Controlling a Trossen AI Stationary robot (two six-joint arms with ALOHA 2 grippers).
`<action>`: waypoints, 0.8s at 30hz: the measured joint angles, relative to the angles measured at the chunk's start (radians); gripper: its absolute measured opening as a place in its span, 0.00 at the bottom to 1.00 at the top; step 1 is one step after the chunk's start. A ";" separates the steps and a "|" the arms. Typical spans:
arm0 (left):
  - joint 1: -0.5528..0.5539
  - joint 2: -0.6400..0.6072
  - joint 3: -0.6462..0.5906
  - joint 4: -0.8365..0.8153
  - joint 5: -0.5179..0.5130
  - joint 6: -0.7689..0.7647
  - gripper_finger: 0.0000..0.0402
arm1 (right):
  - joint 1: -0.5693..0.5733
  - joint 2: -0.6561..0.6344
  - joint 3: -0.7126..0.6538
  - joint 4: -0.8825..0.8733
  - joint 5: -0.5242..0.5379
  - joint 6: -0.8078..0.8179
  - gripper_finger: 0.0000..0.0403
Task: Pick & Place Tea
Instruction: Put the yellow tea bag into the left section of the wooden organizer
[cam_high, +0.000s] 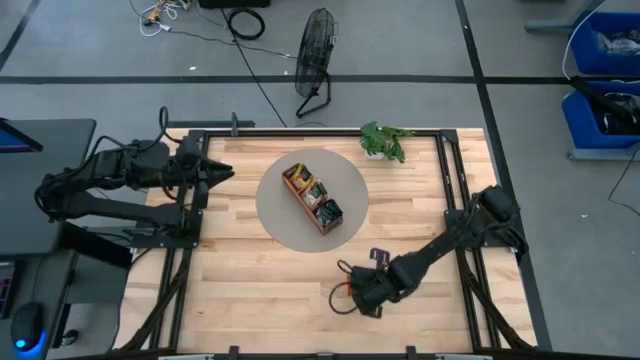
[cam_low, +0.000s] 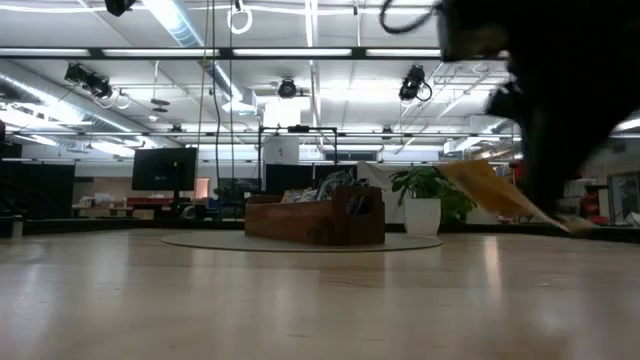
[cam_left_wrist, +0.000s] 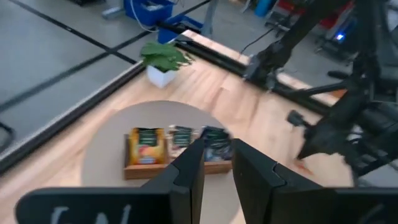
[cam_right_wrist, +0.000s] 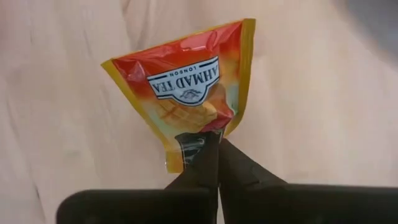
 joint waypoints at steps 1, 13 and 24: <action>0.000 0.003 0.000 0.011 0.008 -0.023 0.21 | -0.011 -0.006 0.023 -0.031 0.006 -0.022 0.00; 0.000 0.066 0.000 0.173 0.137 -0.405 0.21 | -0.150 -0.049 0.315 -0.379 0.114 -0.211 0.00; 0.000 0.197 0.000 0.333 0.320 -0.594 0.22 | -0.303 -0.050 0.615 -0.516 0.106 -0.411 0.00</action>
